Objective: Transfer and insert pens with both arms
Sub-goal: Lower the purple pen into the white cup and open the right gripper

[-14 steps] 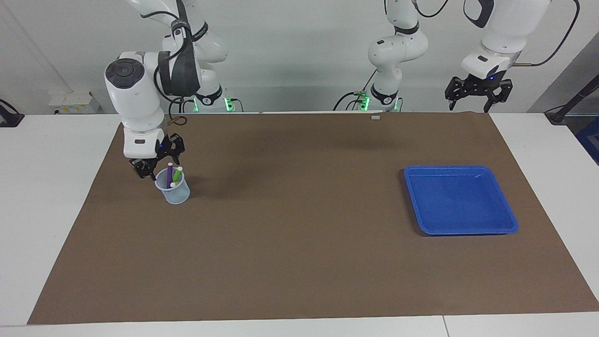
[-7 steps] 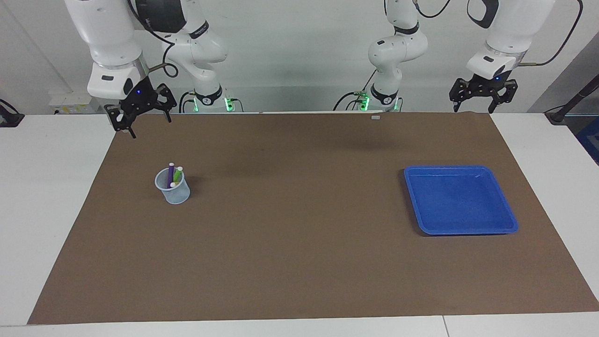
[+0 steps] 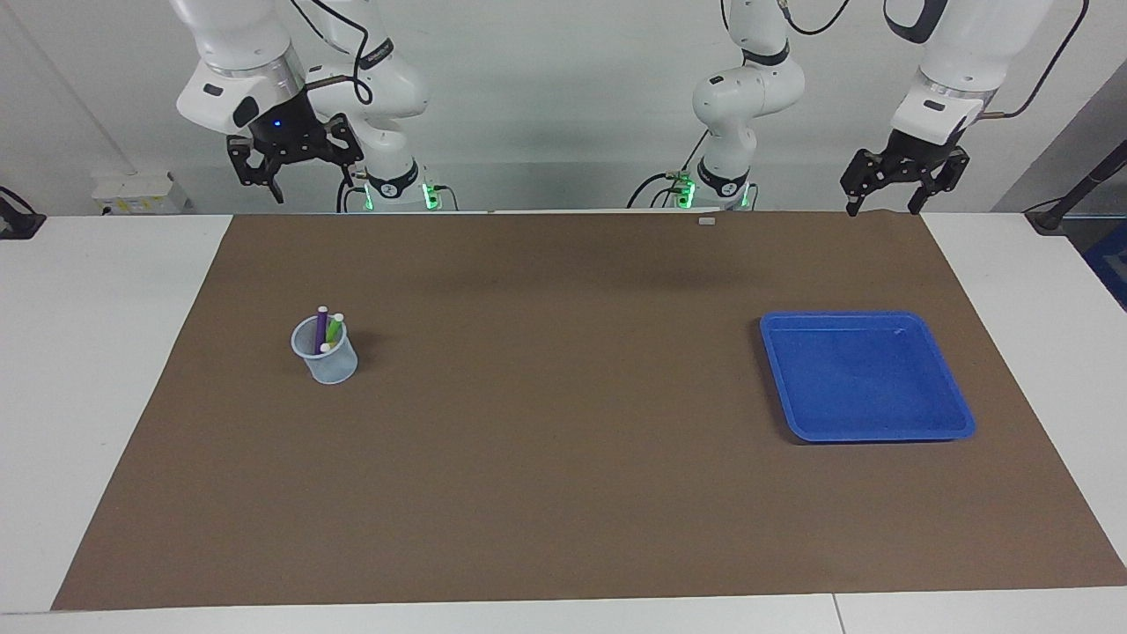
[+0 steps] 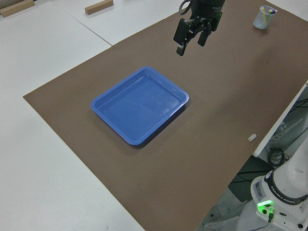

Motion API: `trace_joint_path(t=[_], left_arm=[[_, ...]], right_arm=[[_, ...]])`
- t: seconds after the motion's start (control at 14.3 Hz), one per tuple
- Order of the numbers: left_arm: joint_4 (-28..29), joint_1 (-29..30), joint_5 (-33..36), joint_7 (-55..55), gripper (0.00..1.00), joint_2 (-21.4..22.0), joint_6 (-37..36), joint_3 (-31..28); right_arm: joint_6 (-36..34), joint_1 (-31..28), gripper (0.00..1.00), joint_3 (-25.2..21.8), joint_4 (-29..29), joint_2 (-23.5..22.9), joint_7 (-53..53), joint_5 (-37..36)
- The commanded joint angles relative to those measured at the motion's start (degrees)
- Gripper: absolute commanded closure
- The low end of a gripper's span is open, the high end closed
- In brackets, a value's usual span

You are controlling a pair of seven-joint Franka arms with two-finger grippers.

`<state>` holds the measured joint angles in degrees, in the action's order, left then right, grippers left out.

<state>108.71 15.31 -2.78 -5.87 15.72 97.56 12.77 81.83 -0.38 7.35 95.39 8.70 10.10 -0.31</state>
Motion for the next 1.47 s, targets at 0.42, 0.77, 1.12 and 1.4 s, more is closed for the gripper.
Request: trace_joint_path(t=[0.42,0.77,1.12,1.4], left_arm=[[-13.2,-1.3,-2.5,7.3,0.00,-6.7,-7.0,0.6],[-18.6,-2.0,-2.4,10.1,0.00,-9.6,-11.9,1.9],[-20.3,-1.9,-1.8,10.4,0.00,-10.9,-11.5,2.0],[-19.2,-1.7,-1.5,10.4,0.00,-11.0,-11.1,1.9]], right_arm=[[3.2,1.3,0.00,-3.3,-2.1,-4.3,-5.4,3.0],[-1.0,1.9,0.00,-3.2,-5.9,-5.9,-10.3,-0.7],[-1.0,-0.6,0.00,-2.9,-7.9,-6.7,-11.1,-0.3],[-0.1,-3.9,0.00,0.7,-7.5,-6.8,-11.1,0.0]])
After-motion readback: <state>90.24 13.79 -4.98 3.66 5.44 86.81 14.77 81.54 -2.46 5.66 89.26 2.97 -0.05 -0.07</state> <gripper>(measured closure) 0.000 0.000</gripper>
